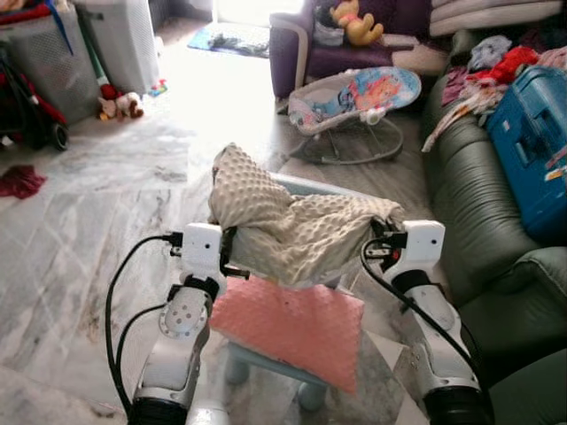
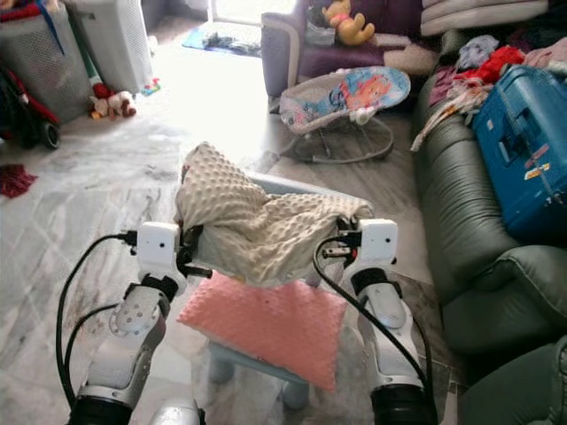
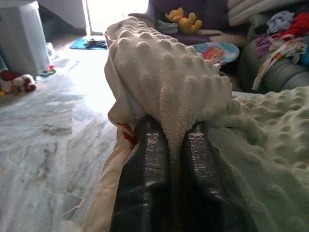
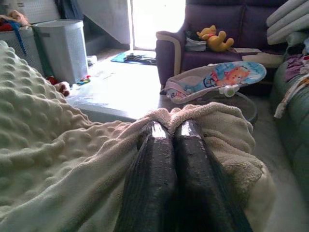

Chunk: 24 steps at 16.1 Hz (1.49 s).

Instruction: Move the pillow to the sofa

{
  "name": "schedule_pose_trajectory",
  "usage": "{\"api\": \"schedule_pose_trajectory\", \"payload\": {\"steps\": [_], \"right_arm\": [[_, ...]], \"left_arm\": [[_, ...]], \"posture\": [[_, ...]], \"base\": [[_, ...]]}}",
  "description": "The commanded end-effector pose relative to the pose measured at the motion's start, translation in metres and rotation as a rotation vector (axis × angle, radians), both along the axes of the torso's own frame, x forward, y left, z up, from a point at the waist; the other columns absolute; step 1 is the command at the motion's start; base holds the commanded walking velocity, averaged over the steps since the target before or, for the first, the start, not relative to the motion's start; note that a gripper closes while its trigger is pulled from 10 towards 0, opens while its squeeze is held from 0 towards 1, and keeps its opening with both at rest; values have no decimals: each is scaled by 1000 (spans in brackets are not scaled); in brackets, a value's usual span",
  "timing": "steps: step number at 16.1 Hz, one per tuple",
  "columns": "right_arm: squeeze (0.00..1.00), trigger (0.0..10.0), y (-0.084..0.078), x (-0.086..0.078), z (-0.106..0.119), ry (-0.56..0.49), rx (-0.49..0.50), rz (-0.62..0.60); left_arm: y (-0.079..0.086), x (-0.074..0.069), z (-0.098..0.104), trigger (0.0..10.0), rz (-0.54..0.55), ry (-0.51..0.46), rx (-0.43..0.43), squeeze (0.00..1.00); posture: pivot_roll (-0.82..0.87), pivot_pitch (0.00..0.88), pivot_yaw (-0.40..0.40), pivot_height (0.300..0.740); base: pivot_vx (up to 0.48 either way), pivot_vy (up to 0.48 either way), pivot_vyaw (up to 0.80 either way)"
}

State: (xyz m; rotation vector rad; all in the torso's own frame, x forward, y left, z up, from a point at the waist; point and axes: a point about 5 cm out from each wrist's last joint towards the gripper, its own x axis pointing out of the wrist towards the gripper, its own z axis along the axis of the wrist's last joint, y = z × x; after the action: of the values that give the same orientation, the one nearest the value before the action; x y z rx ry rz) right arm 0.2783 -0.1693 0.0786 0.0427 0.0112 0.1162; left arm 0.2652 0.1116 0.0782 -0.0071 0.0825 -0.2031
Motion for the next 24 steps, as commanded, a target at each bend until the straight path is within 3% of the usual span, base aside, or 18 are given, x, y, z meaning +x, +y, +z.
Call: {"api": "schedule_pose_trajectory", "payload": {"steps": [1, 6, 15, 19, 24], "right_arm": [[0, 10000, -2, -1, 1, -1, -13, 1], [0, 10000, -4, -5, -1, 7, -14, -4], [0, 10000, -9, -11, -5, 28, -16, -17], [0, 10000, -16, -25, -14, 61, -38, -17], [0, 10000, -29, -50, -29, 124, -45, -57]], "left_arm": [[-10, 0, 6, 10000, -47, -23, -16, 0], [-10, 0, 4, 10000, -55, -7, -29, 0], [-10, -2, 4, 10000, -71, 4, -22, 0], [-10, -6, 1, 10000, -90, 27, -12, 0], [4, -8, -3, 10000, -112, 69, 33, 0]], "posture": [[33, 0, -27, 740], [19, 0, -20, 740], [23, 0, -15, 740], [51, 0, -6, 740], [63, 0, 18, 740]], "base": [[0, 0, -619], [0, 0, -605], [-243, 0, 0], [-292, 0, 0], [-298, 0, 0]]}}
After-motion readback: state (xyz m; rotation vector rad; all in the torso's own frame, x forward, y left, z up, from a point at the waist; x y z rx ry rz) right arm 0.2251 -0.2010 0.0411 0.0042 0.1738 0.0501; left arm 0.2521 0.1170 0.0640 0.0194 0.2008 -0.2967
